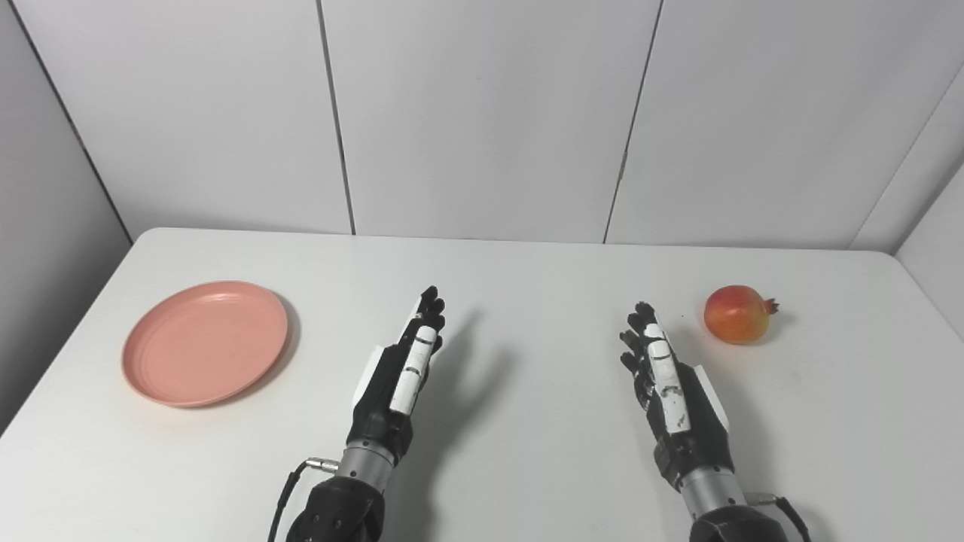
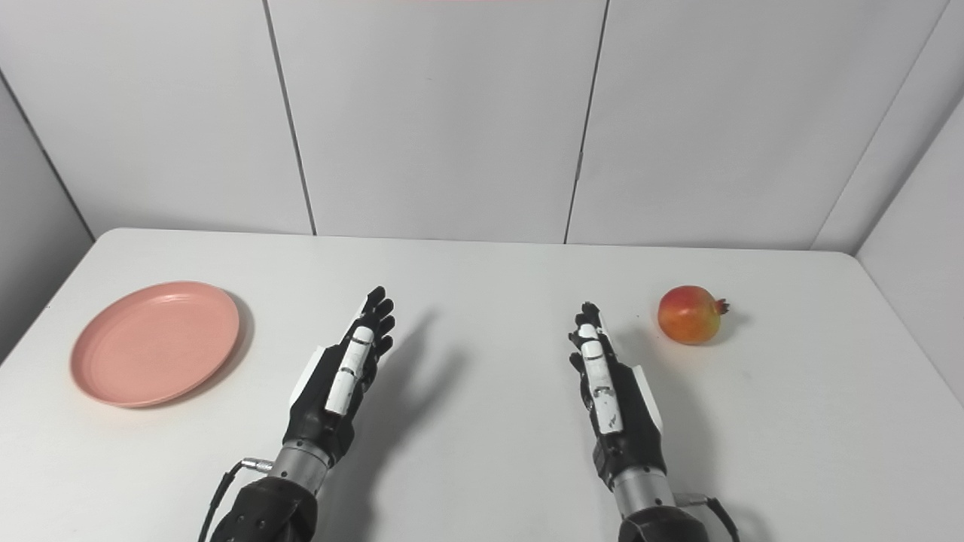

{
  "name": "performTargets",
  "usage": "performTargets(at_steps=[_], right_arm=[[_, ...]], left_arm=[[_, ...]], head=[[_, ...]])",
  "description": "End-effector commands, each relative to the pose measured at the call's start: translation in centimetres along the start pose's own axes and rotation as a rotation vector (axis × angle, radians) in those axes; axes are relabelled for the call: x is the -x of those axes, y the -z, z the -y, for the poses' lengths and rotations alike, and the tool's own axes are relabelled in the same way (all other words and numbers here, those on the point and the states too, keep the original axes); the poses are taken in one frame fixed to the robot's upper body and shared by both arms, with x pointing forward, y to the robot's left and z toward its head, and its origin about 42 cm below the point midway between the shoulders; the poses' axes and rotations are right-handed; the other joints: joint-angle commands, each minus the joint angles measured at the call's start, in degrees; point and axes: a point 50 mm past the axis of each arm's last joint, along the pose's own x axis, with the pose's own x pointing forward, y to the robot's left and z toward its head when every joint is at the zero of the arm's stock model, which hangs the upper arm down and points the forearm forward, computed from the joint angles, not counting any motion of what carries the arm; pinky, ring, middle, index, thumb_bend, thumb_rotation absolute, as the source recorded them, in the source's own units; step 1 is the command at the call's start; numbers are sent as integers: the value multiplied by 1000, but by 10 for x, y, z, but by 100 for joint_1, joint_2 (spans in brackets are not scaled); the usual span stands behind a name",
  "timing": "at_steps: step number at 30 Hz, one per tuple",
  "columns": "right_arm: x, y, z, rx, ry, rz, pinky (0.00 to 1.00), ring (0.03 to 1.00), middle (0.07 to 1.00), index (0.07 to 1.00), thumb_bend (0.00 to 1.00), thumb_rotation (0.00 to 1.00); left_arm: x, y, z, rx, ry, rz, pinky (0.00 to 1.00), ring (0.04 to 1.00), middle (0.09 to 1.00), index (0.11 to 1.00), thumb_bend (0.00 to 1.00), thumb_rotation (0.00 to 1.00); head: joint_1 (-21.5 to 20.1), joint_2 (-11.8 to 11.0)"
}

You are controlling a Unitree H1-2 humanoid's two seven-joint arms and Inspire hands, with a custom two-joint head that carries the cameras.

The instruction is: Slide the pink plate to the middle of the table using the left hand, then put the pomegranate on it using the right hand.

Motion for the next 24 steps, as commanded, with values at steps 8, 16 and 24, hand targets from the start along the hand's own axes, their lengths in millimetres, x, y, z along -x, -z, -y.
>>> performTargets(at_steps=[8, 16, 24], right_arm=[[-1, -13, 1, 1, -14, 102, 1000, 1000, 1000, 1000, 304, 1000], [3, -13, 16, -9, -32, 106, 1000, 1000, 1000, 1000, 298, 1000], [8, -11, 30, -15, -45, 114, 1000, 1000, 1000, 1000, 276, 1000]], left_arm=[[-5, -14, 10, 12, 21, 66, 1000, 1000, 1000, 1000, 420, 1000], [-8, -6, 27, 19, 18, 56, 1000, 990, 1000, 1000, 423, 1000], [-11, 1, 47, 4, 11, 38, 993, 986, 992, 992, 426, 1000]], head=[[315, -126], [999, -345], [1743, -658]])
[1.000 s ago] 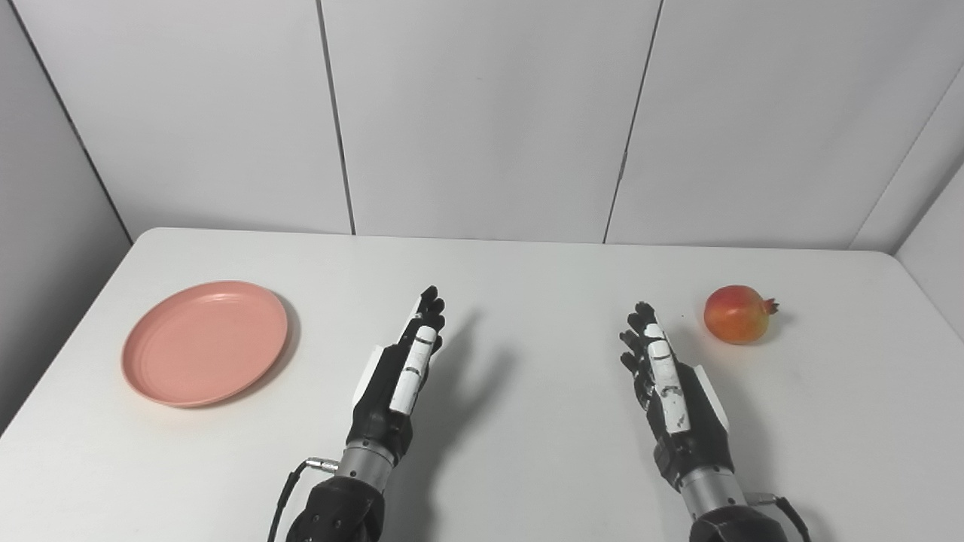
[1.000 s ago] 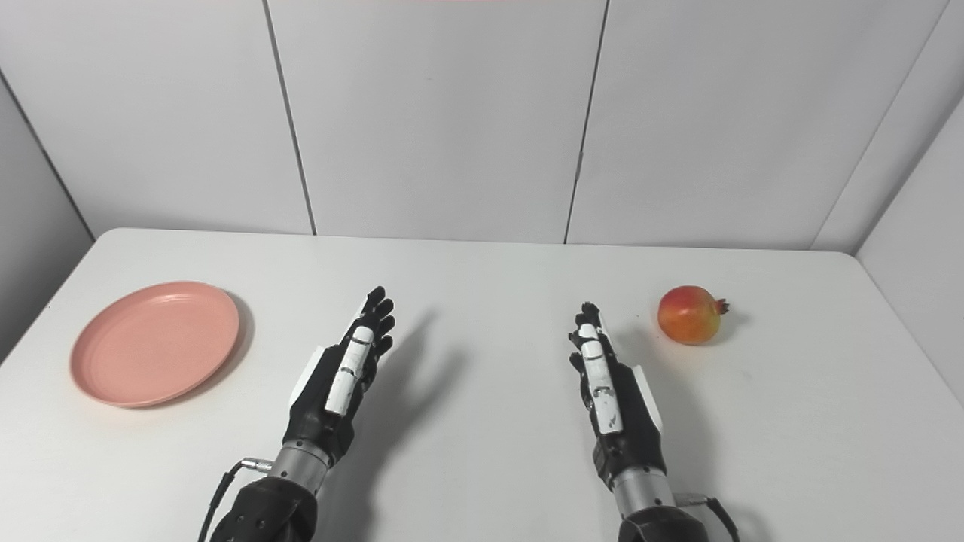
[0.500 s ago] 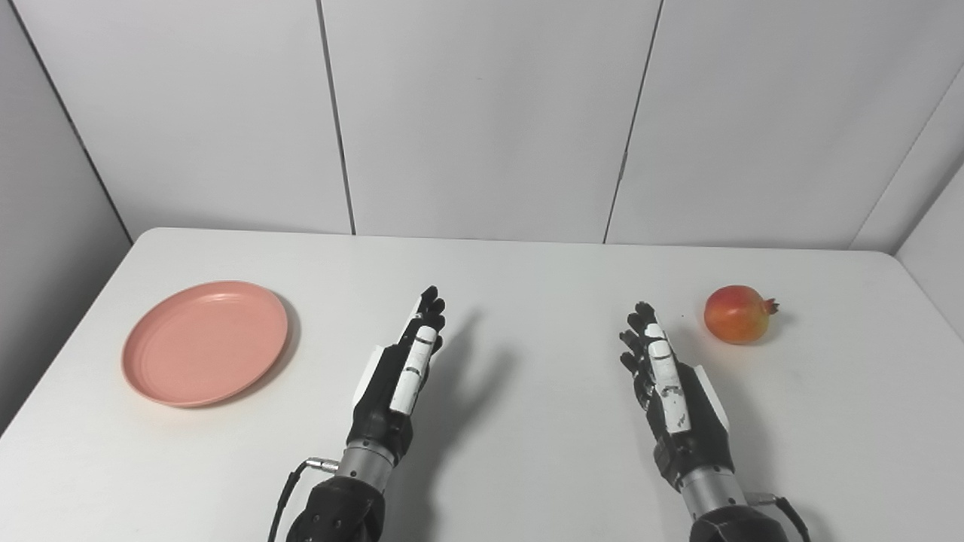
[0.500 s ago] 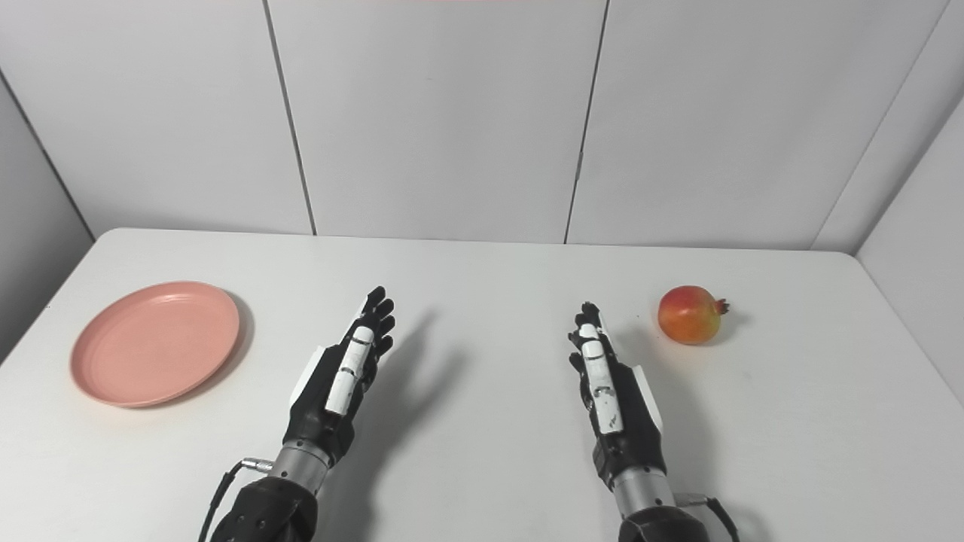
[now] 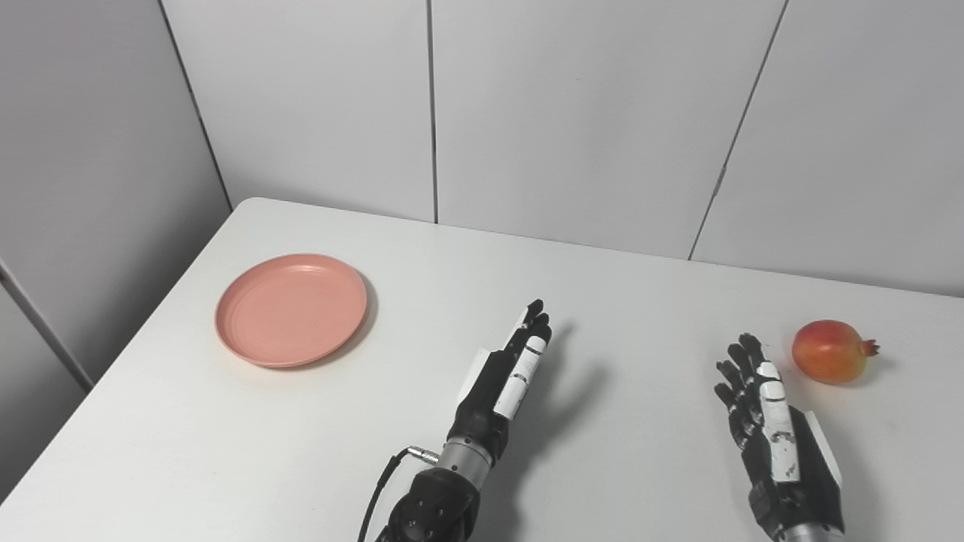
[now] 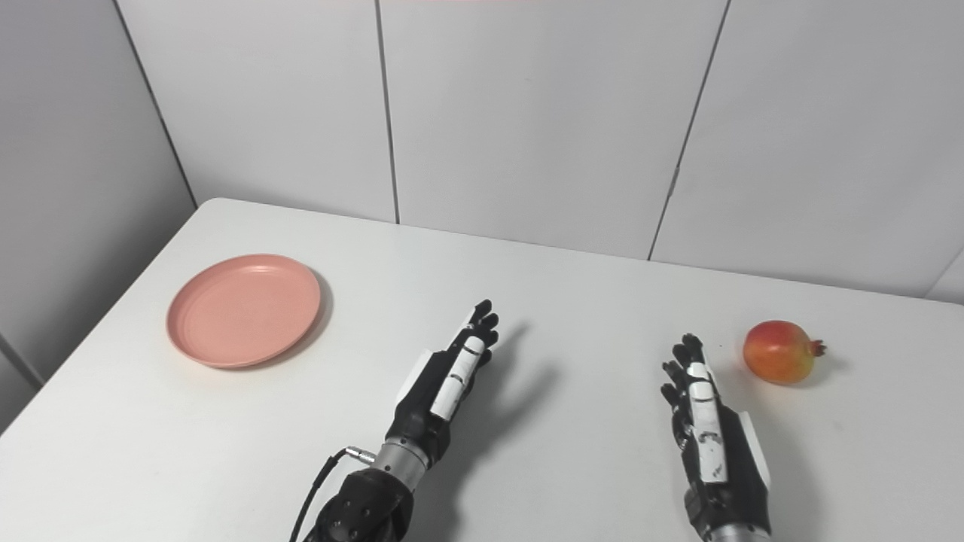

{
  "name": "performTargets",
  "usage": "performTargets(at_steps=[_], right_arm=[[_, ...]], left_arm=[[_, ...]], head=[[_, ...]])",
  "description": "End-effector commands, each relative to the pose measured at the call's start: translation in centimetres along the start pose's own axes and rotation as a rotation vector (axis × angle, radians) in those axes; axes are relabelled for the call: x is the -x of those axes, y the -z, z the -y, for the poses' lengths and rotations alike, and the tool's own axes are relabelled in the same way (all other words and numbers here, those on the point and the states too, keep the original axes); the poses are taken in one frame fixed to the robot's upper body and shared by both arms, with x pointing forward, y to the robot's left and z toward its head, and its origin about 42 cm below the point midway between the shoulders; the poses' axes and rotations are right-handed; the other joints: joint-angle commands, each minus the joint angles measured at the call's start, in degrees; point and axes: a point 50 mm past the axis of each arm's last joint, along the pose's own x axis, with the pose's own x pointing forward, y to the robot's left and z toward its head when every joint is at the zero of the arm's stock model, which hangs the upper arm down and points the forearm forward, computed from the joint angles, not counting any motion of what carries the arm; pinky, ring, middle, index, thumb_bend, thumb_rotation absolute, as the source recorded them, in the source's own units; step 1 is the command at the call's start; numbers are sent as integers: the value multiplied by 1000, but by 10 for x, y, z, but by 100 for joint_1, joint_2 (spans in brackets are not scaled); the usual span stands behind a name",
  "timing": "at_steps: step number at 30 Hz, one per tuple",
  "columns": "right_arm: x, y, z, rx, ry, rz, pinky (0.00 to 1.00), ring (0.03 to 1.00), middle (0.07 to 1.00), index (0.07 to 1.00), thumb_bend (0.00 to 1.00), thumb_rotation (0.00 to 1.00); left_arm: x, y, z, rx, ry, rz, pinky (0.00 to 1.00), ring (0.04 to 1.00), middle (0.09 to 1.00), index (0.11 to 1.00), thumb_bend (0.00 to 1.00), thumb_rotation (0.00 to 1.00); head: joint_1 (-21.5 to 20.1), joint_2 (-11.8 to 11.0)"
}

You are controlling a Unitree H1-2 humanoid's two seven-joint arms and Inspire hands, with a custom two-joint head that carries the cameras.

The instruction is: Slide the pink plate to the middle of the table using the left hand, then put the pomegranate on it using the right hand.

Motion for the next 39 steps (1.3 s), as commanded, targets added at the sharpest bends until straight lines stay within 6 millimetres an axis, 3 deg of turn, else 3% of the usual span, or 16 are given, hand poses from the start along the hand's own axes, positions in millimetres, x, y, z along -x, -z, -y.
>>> performTargets(at_steps=[1, 7, 18, 39], right_arm=[[-3, -13, 1, -6, -23, 99, 1000, 1000, 1000, 1000, 275, 1000], [-1, -10, 6, 5, -31, 111, 1000, 1000, 1000, 1000, 252, 1000], [0, -12, 6, -6, -26, 101, 1000, 1000, 1000, 1000, 210, 1000], [-2, -6, 2, -2, -36, 91, 1000, 1000, 1000, 1000, 199, 1000]], left_arm=[[-6, -14, 13, 2, 3, 70, 993, 986, 992, 992, 425, 1000], [-8, -12, 22, -9, 2, 61, 979, 985, 993, 994, 429, 1000], [-8, -9, 24, -19, 2, 61, 975, 989, 996, 998, 441, 1000], [-9, -15, 12, -36, -22, 93, 968, 984, 992, 988, 434, 1000]], head=[[156, -103], [377, -214], [398, -235], [384, -344]])
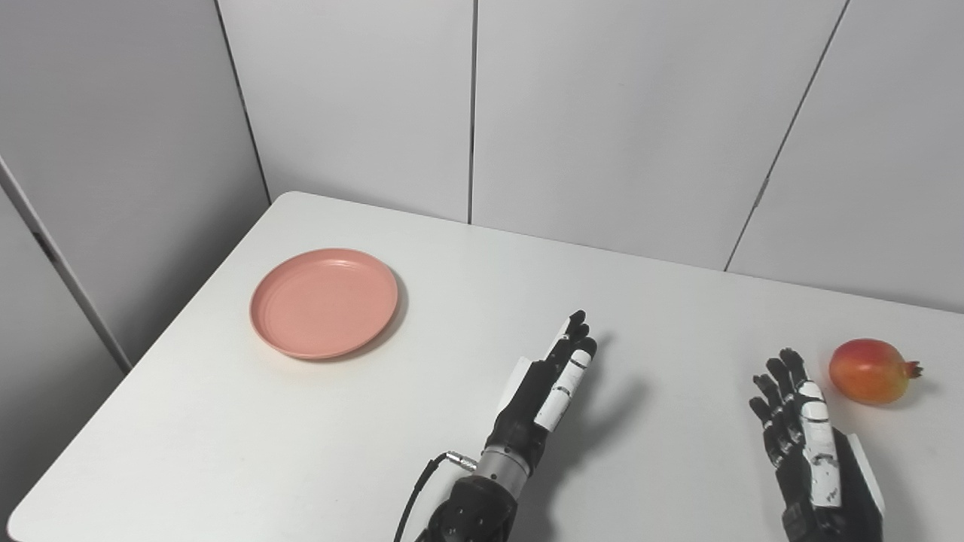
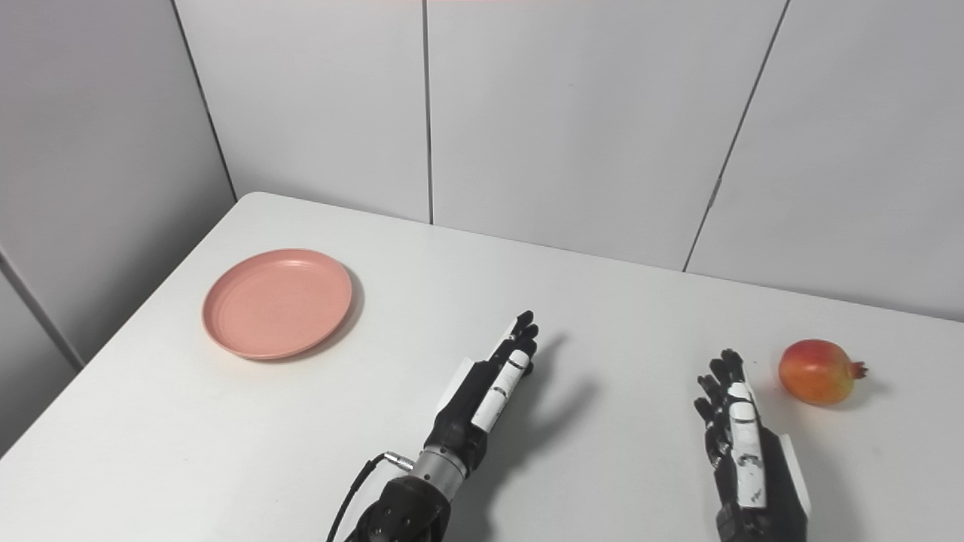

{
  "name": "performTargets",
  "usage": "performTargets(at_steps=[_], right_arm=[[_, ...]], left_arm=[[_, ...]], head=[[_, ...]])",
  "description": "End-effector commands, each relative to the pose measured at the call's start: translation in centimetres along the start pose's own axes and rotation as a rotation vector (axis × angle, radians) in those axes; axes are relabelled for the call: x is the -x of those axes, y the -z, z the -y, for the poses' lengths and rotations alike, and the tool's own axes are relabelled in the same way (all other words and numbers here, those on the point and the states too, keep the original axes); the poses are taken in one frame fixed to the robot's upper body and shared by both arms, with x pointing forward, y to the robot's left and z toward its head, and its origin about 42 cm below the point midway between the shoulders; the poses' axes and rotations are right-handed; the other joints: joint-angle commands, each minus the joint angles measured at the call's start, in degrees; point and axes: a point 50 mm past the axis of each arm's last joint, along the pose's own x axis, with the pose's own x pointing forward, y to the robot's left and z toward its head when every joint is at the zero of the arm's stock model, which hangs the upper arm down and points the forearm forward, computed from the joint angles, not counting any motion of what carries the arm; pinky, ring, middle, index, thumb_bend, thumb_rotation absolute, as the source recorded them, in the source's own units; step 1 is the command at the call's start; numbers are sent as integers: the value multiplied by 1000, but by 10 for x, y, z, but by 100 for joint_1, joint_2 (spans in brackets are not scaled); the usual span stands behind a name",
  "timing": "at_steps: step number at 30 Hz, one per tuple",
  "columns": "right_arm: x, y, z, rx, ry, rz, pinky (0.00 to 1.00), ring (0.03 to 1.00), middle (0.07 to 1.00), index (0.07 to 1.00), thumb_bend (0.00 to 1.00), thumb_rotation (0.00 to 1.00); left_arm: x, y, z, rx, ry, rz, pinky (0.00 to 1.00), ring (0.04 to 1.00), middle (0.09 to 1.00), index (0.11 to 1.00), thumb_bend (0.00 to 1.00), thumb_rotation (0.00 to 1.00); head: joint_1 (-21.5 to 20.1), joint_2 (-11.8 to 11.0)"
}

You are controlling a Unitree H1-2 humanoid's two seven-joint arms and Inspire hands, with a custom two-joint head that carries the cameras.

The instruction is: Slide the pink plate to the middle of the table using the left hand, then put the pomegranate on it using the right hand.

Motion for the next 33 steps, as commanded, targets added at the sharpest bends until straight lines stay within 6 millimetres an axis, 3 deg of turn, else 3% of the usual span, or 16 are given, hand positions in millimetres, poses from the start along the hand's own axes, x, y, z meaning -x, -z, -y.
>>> performTargets(at_steps=[1, 27, 33], right_arm=[[-4, -10, -2, 6, -14, 74, 1000, 1000, 1000, 1000, 200, 1000], [-8, -5, -2, 14, -9, 67, 1000, 1000, 1000, 1000, 174, 1000], [-8, -5, -2, 8, -9, 67, 1000, 1000, 1000, 1000, 173, 1000]], left_arm=[[-7, -22, 0, -10, -4, 90, 969, 985, 992, 988, 431, 1000], [-20, -76, -40, -72, -95, 297, 943, 957, 975, 962, 451, 1000], [-22, -87, -58, -60, -137, 334, 999, 966, 982, 977, 457, 1000]], head=[[5, 3], [84, -133], [89, -139]])
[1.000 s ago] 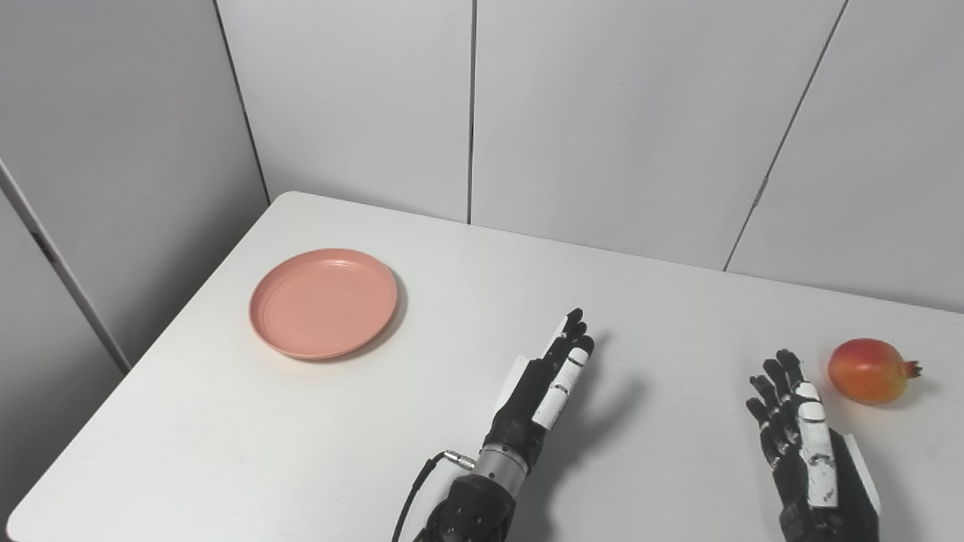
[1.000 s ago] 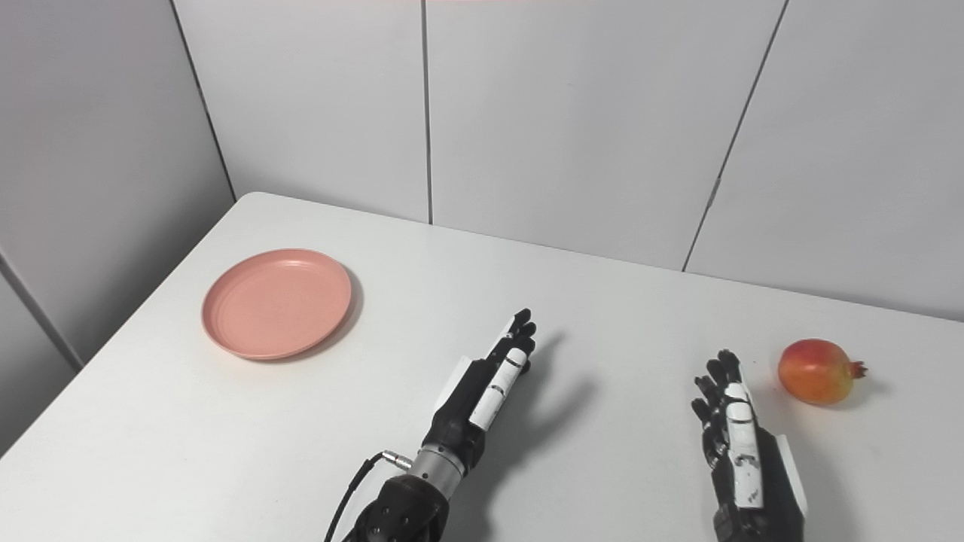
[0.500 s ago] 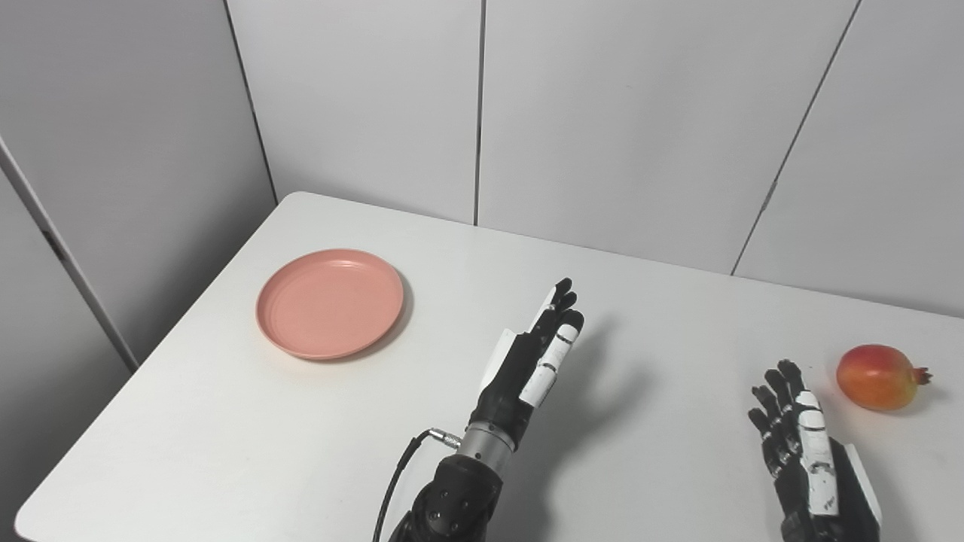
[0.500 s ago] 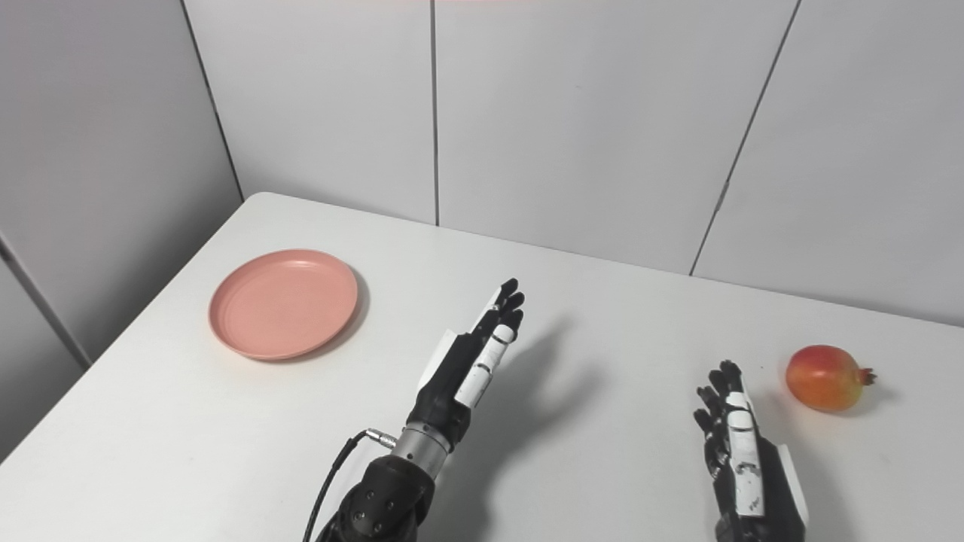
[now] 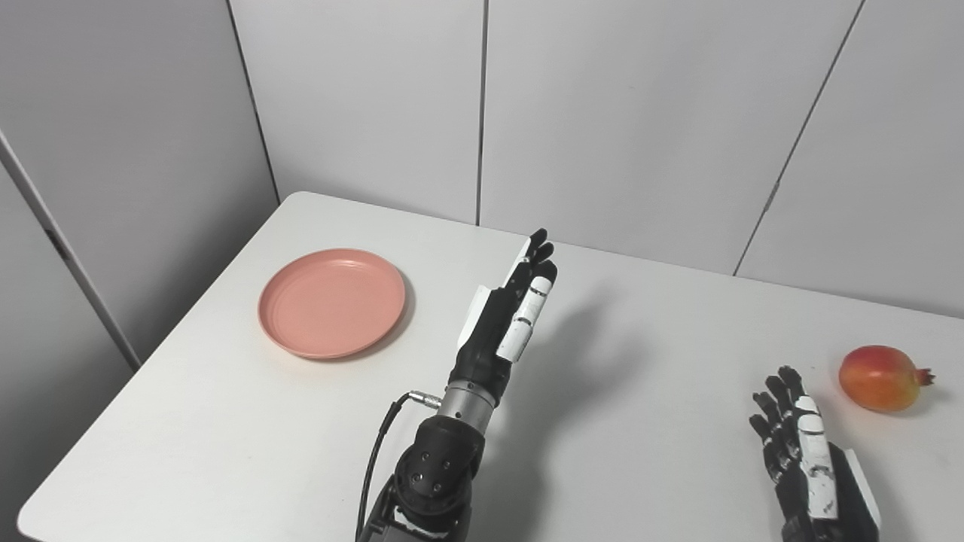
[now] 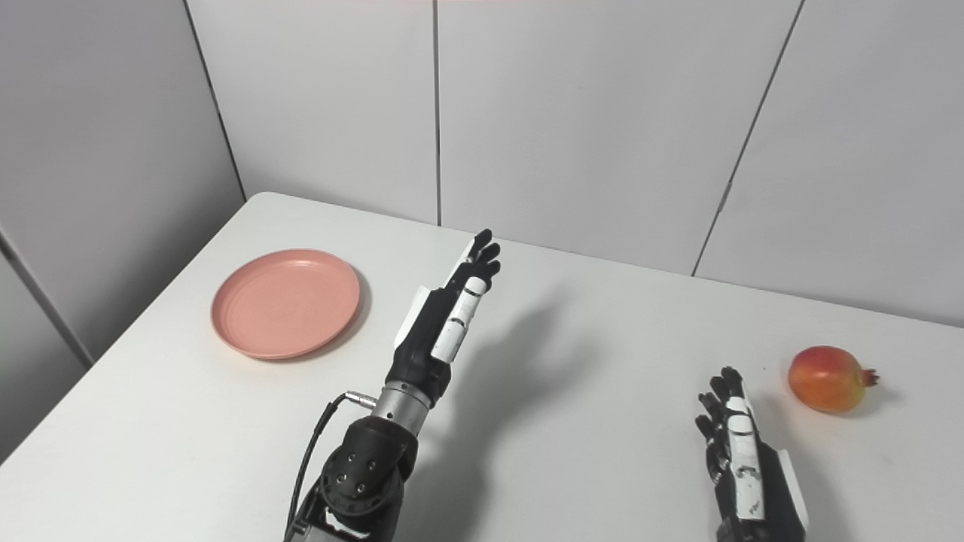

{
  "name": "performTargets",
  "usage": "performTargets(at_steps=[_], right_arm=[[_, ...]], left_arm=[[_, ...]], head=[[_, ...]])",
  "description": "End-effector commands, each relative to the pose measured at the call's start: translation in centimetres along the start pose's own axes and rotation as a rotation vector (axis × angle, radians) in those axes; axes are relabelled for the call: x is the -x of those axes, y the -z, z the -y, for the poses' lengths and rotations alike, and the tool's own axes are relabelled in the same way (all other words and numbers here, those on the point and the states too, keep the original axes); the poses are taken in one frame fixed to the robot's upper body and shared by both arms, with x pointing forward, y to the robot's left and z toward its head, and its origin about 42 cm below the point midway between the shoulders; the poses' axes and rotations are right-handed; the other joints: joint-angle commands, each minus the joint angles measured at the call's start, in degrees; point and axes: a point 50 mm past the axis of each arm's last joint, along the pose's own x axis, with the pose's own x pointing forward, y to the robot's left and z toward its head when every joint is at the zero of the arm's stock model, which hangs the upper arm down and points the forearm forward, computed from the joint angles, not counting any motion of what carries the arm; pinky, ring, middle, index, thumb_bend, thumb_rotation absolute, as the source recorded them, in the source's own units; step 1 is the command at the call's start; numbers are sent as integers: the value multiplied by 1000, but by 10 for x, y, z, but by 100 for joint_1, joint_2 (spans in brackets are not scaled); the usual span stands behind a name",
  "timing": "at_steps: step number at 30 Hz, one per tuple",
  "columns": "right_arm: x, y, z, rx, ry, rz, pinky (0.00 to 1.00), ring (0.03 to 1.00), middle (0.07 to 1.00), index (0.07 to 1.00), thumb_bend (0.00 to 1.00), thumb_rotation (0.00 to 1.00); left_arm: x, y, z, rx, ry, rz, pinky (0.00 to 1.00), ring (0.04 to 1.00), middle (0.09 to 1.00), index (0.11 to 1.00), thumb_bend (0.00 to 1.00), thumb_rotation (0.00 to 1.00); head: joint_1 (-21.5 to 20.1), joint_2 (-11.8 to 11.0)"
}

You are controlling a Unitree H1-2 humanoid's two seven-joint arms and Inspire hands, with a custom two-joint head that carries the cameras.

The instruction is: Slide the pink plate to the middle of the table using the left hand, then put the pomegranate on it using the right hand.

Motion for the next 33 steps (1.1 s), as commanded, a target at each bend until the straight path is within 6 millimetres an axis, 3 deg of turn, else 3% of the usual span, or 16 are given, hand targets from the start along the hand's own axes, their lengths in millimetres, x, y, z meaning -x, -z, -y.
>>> performTargets(at_steps=[1, 16, 23, 33], right_arm=[[-6, -18, -2, 12, -17, 106, 1000, 1000, 1000, 1000, 166, 1000], [-4, -18, -2, 13, -13, 98, 1000, 1000, 1000, 1000, 174, 1000], [-4, -18, 0, 13, -14, 96, 1000, 1000, 1000, 1000, 185, 1000], [-4, -19, 0, 14, -13, 92, 1000, 1000, 1000, 1000, 176, 1000]], left_arm=[[-13, -25, -7, 11, -23, 131, 999, 966, 985, 980, 447, 1000], [-22, -36, -59, 10, -157, 197, 1000, 990, 1000, 1000, 472, 1000], [-23, -49, -80, 46, -245, 225, 1000, 986, 1000, 995, 435, 1000], [-24, -59, -111, 50, -371, 258, 969, 957, 969, 958, 444, 1000]], head=[[9, 0], [66, -8], [94, -17], [131, -29]])
